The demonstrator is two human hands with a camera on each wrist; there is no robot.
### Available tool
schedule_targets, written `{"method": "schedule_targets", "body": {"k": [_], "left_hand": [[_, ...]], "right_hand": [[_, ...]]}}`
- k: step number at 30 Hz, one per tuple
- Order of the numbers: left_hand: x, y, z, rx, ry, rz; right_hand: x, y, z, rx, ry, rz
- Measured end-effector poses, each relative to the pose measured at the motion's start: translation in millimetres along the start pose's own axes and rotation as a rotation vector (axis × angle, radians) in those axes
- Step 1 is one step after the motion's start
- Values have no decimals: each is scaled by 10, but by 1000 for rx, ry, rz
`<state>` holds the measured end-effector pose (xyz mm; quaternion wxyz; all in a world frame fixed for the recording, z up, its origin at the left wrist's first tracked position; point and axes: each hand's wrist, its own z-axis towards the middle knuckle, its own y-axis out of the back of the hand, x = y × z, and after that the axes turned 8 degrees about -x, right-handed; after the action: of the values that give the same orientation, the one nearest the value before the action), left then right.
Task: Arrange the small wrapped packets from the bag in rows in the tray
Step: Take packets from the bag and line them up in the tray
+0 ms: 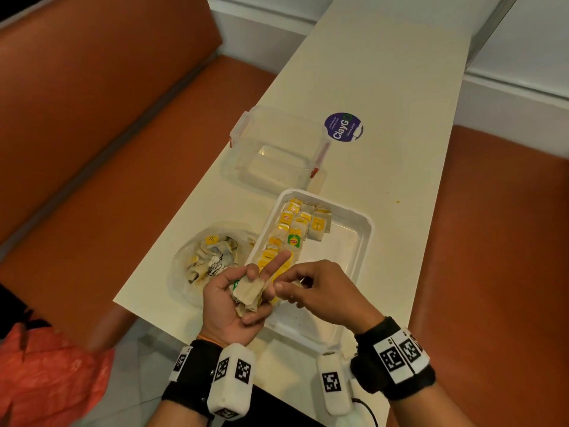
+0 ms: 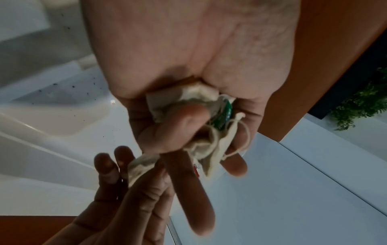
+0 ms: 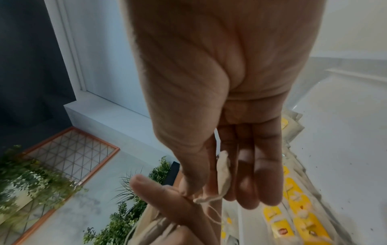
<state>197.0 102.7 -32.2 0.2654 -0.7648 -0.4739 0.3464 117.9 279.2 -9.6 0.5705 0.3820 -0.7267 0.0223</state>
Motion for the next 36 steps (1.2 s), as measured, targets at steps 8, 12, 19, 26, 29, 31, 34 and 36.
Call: {"method": "schedule_targets", "body": {"k": [8, 12, 19, 26, 29, 31, 34, 36], "left_hand": [[-43, 107, -32, 224, 53, 71], [-47, 172, -44, 287, 64, 87], [-109, 324, -50, 295, 64, 62], [-138, 320, -118, 136, 2, 217], [-113, 295, -114, 38, 4, 244], [-102, 282, -103, -21, 7, 249], [-88, 274, -97, -67, 15, 263], [-80, 265, -96, -98, 9, 300]], "right_hand": [[56, -21, 13, 176, -36, 124], [101, 25, 10, 260, -57, 147], [131, 304, -15, 59, -78, 100], [184, 575, -62, -54, -42, 343], [235, 592, -70, -83, -31, 436], [271, 577, -66, -89, -25, 495], [310, 540, -52, -79, -22, 591], [327, 524, -35, -92, -16, 626]]}}
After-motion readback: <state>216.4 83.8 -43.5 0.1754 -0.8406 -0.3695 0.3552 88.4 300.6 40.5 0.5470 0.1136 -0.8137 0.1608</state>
